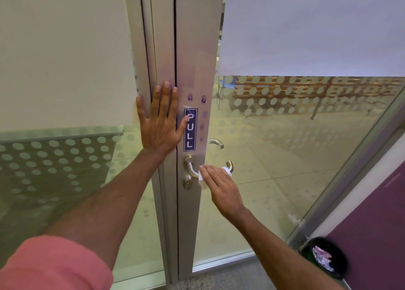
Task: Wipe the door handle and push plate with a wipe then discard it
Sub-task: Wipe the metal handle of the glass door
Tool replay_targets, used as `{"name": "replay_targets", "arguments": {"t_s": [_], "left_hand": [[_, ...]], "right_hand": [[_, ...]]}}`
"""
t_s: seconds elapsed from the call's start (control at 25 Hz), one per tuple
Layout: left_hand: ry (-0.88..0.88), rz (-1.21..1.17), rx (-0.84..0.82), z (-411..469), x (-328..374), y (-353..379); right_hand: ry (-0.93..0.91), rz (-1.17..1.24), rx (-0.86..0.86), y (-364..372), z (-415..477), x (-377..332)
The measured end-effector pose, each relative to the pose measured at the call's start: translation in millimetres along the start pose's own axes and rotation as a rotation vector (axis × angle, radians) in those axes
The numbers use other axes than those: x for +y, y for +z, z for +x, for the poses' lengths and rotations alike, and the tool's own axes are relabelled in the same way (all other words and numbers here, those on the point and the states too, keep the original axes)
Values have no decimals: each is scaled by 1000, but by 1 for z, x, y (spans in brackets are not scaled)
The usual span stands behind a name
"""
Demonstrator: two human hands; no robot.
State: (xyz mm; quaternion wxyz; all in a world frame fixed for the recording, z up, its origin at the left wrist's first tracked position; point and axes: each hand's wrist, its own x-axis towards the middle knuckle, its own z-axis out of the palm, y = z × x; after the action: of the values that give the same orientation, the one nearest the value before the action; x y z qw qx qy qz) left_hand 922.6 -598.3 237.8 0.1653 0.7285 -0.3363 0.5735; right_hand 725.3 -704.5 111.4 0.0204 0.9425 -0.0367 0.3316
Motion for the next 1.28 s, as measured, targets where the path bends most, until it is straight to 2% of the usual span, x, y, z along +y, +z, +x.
{"name": "replay_targets", "arguments": {"t_s": [0.08,0.2,0.4,0.56,0.64,0.72,0.84,0.92,1.0,1.16,1.28], "left_hand": [[2,17,2,0,0,0],[2,28,-4,1,1,0],[-6,65,5,1,0,2],[1,69,19,1,0,3],[-2,79,31,1,0,3],[-3,83,35,2,1,2],[-8,89,28,2,1,2],[-15,84,23,2,1,2],[-14,77,23,2,1,2],[20,85,40,2,2,-1],[21,45,40,3,1,-2]], "right_hand": [[16,57,15,-13,-3,29],[-48,121,-59,-23,0,57],[59,315,48,-12,-2,31],[-16,296,-62,-24,5,59],[30,295,-48,-20,7,60],[133,317,41,-9,5,41],[252,224,169,5,1,11],[258,123,183,9,5,-9],[276,-11,133,18,17,-36],[462,-117,-43,23,41,-79],[323,-177,16,19,30,-63]]}}
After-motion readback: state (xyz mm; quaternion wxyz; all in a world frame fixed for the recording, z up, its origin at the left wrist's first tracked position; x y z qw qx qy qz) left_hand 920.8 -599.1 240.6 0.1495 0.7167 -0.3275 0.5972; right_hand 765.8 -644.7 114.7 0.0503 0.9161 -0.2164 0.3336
